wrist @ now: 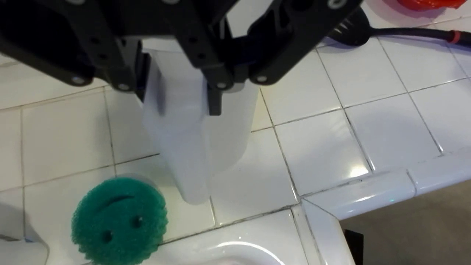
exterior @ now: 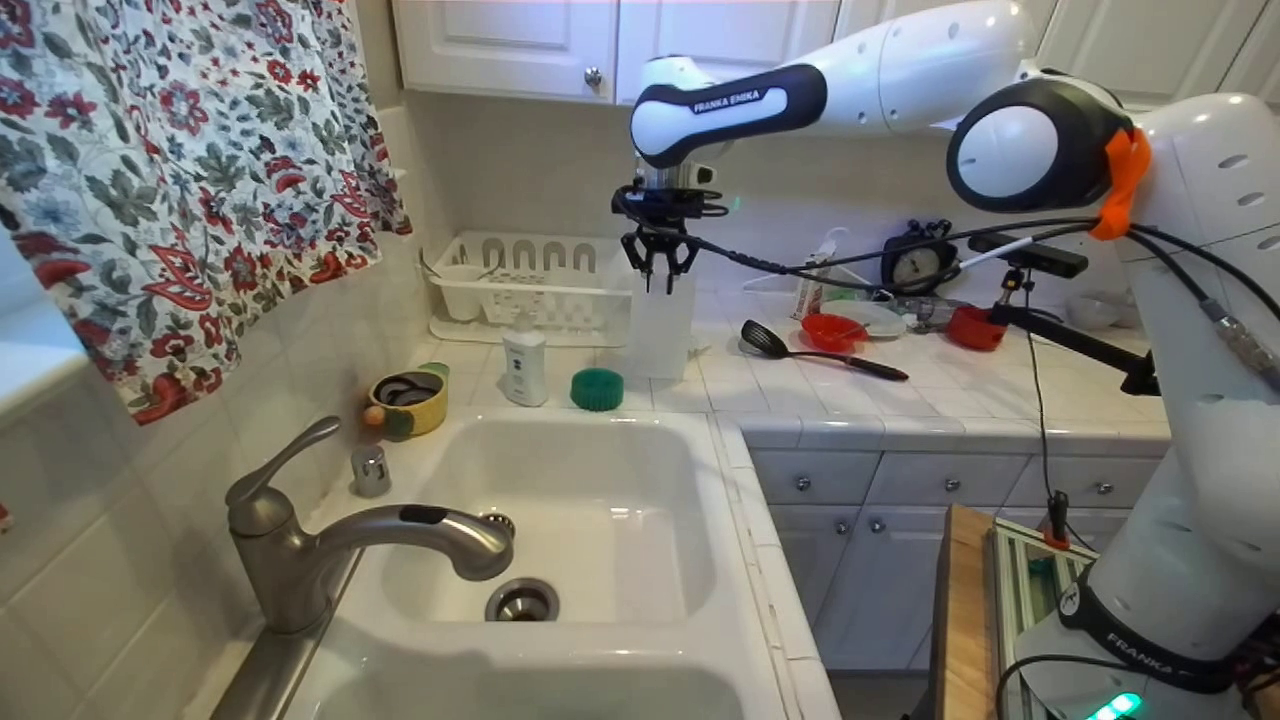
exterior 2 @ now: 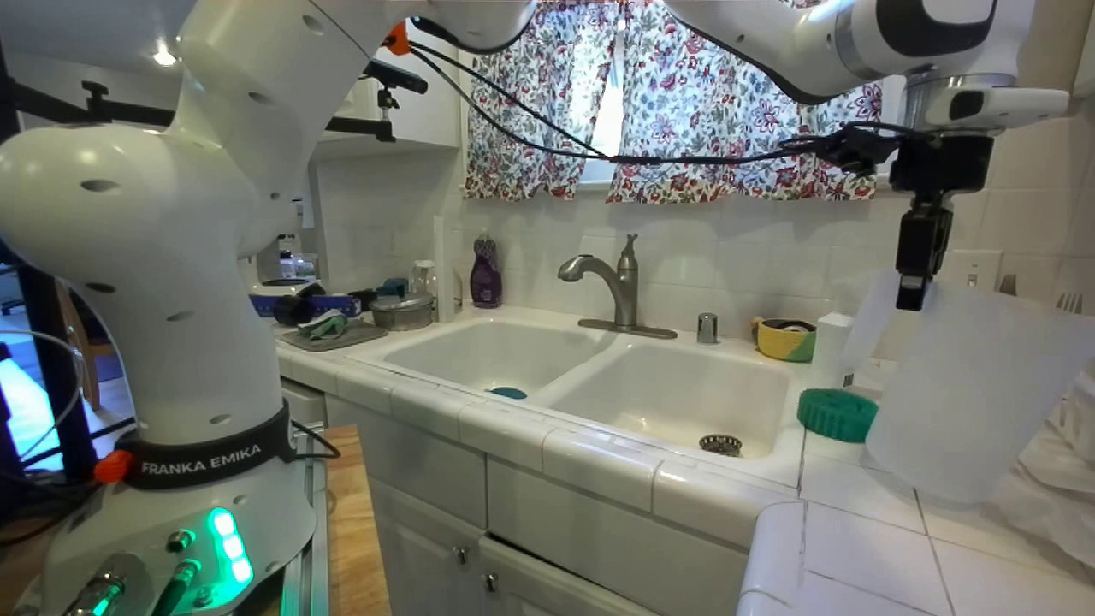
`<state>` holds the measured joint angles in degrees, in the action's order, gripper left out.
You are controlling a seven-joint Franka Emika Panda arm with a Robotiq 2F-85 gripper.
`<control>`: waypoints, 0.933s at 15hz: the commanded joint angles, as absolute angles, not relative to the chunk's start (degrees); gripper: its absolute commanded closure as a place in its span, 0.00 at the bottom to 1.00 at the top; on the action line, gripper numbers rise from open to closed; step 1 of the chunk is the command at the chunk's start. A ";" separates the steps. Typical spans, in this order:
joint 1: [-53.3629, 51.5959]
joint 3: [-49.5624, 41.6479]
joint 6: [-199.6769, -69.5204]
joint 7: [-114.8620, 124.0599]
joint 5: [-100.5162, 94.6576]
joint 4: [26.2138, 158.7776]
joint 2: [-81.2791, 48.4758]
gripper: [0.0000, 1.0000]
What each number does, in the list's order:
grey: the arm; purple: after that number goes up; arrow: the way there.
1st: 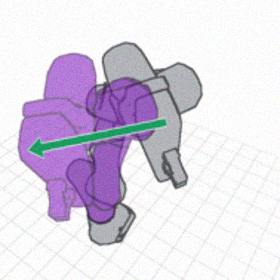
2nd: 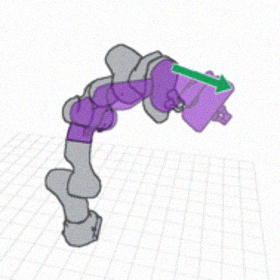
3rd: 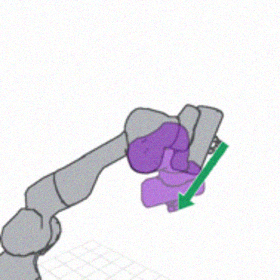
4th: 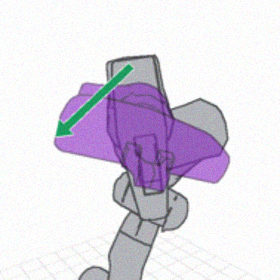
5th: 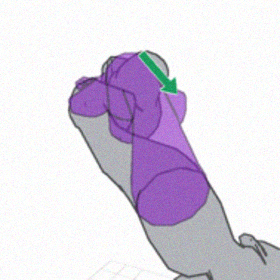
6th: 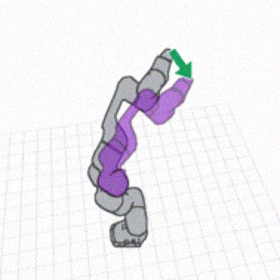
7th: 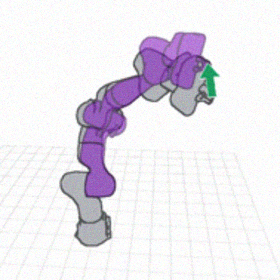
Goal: Pour out the contents from the jar into the right sink
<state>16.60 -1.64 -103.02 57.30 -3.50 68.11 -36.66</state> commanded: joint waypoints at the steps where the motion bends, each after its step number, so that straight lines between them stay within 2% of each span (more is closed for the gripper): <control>1: 14.75 -3.06 -105.03 59.73 -6.99 69.17 -36.83 0.91; 3: 14.03 -3.15 -105.66 59.98 -8.26 69.85 -36.95 0.91; 4: 11.18 -6.99 -105.69 59.12 -6.67 69.65 -37.20 0.91; 8: 7.59 -9.88 -106.77 59.34 -7.51 70.58 -36.85 0.91; 14: 5.12 -11.15 -108.08 58.77 -7.12 72.28 -36.84 0.91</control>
<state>6.46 -10.02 -105.91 58.23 -6.35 70.07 -37.67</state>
